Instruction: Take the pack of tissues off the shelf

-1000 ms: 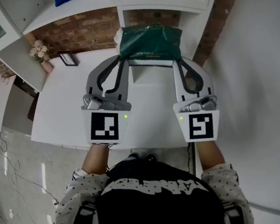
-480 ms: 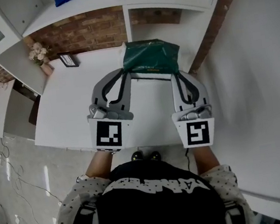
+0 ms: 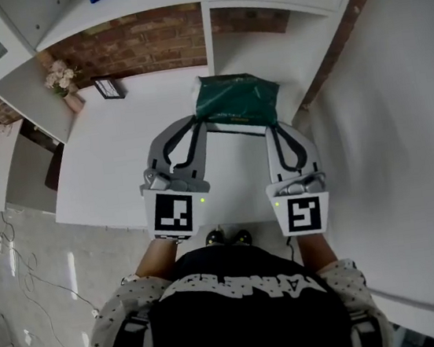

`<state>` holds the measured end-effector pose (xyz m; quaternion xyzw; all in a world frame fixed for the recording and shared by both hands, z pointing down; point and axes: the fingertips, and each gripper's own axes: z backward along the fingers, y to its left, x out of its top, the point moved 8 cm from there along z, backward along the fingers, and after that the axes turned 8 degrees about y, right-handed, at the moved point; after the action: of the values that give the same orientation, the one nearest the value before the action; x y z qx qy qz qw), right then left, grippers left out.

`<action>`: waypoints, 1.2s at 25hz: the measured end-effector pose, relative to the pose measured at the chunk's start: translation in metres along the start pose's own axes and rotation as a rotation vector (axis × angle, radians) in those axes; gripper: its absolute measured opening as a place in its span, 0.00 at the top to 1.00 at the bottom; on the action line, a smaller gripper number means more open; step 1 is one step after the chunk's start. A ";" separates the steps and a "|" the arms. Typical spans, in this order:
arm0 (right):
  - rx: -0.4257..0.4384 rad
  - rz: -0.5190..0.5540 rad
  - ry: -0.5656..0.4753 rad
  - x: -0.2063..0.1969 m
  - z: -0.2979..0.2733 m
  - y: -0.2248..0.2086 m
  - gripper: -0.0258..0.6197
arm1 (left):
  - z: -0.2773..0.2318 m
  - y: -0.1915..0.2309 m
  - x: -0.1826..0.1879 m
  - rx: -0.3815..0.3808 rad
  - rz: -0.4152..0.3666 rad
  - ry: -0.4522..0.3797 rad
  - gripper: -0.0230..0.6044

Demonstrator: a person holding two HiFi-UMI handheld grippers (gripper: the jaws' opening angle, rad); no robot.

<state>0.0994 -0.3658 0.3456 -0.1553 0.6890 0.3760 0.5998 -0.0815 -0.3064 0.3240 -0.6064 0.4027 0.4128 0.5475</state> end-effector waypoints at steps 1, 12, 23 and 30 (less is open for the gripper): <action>0.002 -0.001 0.003 -0.001 0.000 0.002 0.90 | 0.001 0.001 -0.002 0.000 0.002 0.001 0.88; 0.027 0.006 0.012 -0.007 -0.009 0.014 0.90 | 0.004 0.008 -0.014 0.019 0.007 0.026 0.88; 0.039 0.006 0.001 -0.002 -0.016 0.018 0.90 | 0.005 0.015 -0.014 0.036 0.009 0.024 0.88; 0.048 0.019 0.001 0.002 -0.020 0.024 0.90 | 0.010 0.022 -0.016 0.047 0.017 0.026 0.88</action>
<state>0.0692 -0.3632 0.3517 -0.1345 0.6998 0.3649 0.5992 -0.1084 -0.2978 0.3311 -0.5952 0.4247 0.3998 0.5528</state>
